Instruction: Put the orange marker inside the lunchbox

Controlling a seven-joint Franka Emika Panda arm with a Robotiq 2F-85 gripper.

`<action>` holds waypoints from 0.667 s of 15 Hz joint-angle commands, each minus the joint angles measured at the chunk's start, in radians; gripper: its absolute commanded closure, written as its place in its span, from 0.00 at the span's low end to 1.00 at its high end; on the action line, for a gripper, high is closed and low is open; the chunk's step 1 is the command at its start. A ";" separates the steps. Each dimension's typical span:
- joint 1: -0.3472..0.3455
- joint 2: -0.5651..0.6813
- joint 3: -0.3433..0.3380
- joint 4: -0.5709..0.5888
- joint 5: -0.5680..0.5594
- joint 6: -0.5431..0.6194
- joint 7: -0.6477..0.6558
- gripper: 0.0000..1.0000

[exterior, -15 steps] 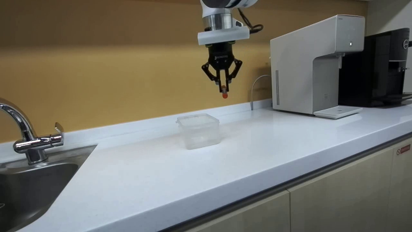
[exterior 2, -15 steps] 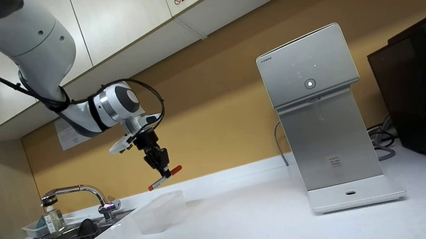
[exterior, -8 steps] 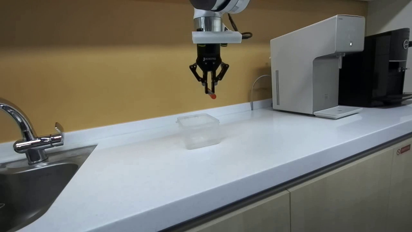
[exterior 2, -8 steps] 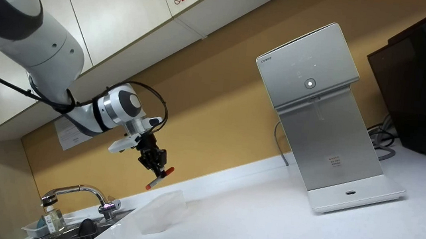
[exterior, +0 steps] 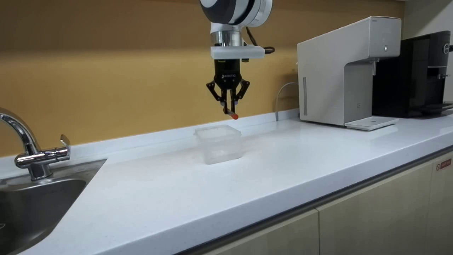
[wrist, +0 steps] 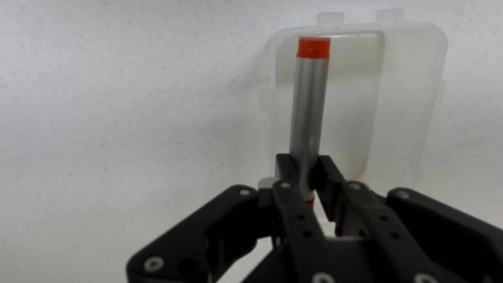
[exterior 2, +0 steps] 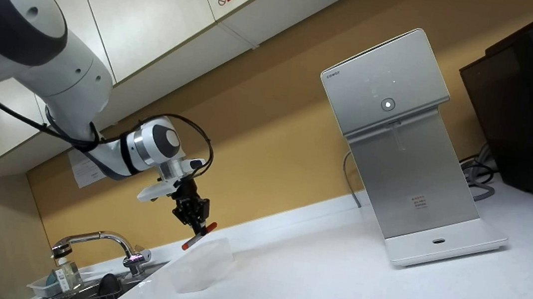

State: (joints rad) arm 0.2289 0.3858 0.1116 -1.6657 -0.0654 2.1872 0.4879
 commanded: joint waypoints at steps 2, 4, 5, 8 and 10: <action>0.003 0.092 -0.002 0.119 0.037 -0.063 -0.093 0.95; 0.009 0.124 -0.004 0.157 0.033 -0.075 -0.118 0.95; 0.013 0.140 -0.005 0.178 0.031 -0.080 -0.129 0.95; 0.025 0.190 -0.006 0.243 0.026 -0.106 -0.159 0.95; 0.033 0.223 -0.005 0.283 0.027 -0.128 -0.178 0.95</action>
State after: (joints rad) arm 0.2461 0.5471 0.1115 -1.4852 -0.0452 2.1179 0.3412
